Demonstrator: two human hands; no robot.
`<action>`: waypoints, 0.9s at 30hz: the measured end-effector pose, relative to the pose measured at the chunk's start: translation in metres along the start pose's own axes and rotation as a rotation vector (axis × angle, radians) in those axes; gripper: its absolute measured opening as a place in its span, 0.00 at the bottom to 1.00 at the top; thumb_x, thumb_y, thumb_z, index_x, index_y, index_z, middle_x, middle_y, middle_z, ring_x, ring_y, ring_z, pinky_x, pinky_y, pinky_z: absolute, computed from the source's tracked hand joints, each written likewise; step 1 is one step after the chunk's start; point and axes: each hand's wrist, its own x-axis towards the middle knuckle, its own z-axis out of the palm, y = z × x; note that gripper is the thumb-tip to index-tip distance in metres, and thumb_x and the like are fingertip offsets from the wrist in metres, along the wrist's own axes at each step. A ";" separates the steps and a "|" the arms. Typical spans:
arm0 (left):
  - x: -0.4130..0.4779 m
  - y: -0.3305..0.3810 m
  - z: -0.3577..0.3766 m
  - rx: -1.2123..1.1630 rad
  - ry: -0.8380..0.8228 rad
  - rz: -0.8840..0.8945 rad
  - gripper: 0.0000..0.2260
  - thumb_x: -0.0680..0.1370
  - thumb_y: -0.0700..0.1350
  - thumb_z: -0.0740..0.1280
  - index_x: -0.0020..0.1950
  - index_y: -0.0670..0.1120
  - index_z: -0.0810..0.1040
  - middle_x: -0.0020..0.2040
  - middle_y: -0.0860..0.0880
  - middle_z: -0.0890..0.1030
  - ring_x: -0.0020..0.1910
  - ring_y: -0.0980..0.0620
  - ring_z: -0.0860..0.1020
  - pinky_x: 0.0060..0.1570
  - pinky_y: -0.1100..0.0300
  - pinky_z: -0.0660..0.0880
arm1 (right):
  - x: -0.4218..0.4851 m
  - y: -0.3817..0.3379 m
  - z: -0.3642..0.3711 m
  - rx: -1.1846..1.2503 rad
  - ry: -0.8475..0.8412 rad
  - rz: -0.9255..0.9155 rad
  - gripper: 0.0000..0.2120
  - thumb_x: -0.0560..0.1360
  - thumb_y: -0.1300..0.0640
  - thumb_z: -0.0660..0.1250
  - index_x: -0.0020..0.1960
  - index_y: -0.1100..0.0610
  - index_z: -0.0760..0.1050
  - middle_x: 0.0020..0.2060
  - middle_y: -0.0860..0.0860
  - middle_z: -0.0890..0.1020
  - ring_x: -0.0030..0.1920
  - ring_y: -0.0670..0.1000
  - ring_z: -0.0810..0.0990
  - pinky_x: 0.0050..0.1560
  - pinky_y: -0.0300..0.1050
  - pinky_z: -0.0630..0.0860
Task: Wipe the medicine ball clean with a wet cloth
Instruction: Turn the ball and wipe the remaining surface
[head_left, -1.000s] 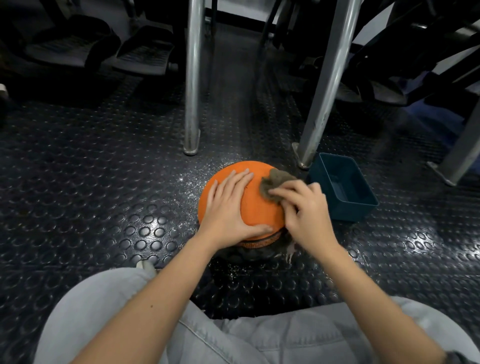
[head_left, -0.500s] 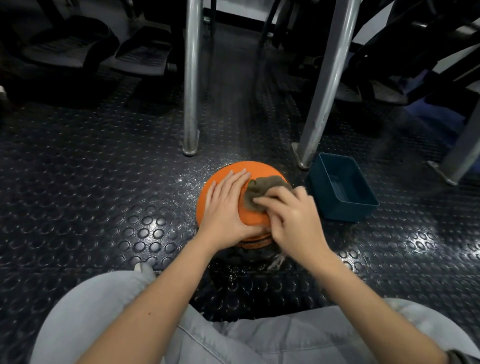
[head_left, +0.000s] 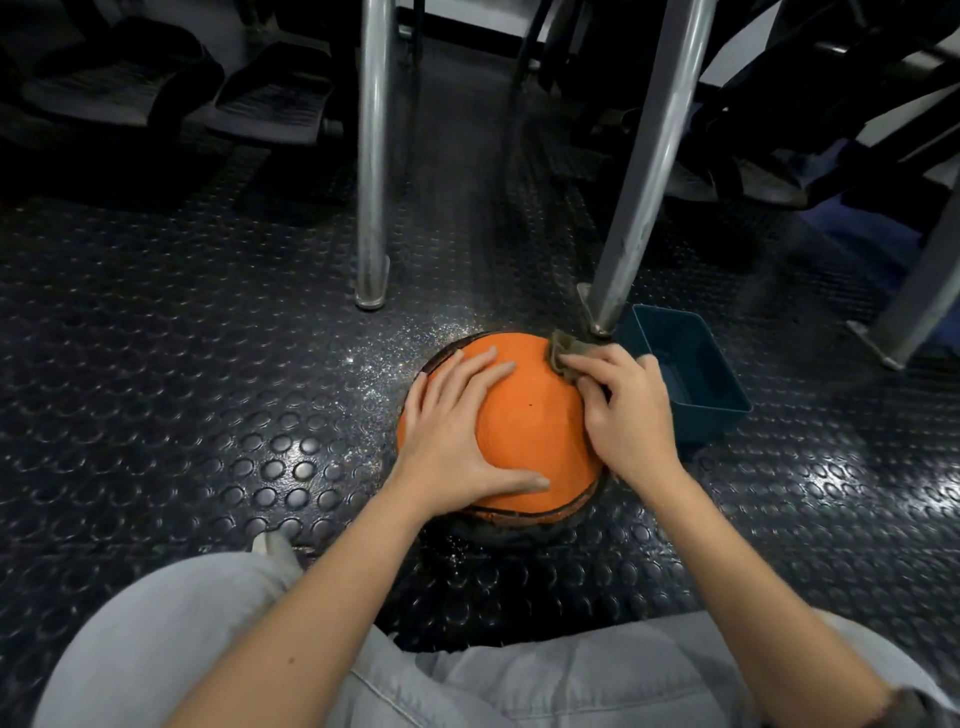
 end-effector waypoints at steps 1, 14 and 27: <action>-0.002 0.002 0.001 0.003 -0.002 0.003 0.48 0.55 0.75 0.65 0.72 0.62 0.56 0.72 0.66 0.54 0.72 0.65 0.44 0.66 0.67 0.28 | -0.013 -0.004 -0.004 -0.002 0.037 -0.032 0.14 0.76 0.64 0.62 0.56 0.54 0.81 0.49 0.47 0.80 0.45 0.53 0.69 0.47 0.54 0.71; 0.000 0.013 0.008 -0.002 0.022 -0.082 0.49 0.56 0.75 0.61 0.74 0.59 0.55 0.75 0.60 0.54 0.74 0.60 0.46 0.73 0.53 0.40 | 0.026 0.021 0.001 0.130 -0.079 0.186 0.13 0.76 0.64 0.62 0.55 0.53 0.81 0.46 0.45 0.78 0.53 0.55 0.77 0.52 0.43 0.70; 0.002 0.009 0.006 -0.034 0.088 -0.167 0.49 0.58 0.71 0.69 0.75 0.56 0.56 0.76 0.58 0.54 0.75 0.56 0.49 0.73 0.48 0.47 | 0.010 -0.011 0.006 -0.042 -0.003 0.024 0.14 0.76 0.63 0.61 0.53 0.50 0.81 0.50 0.46 0.79 0.47 0.54 0.71 0.47 0.51 0.70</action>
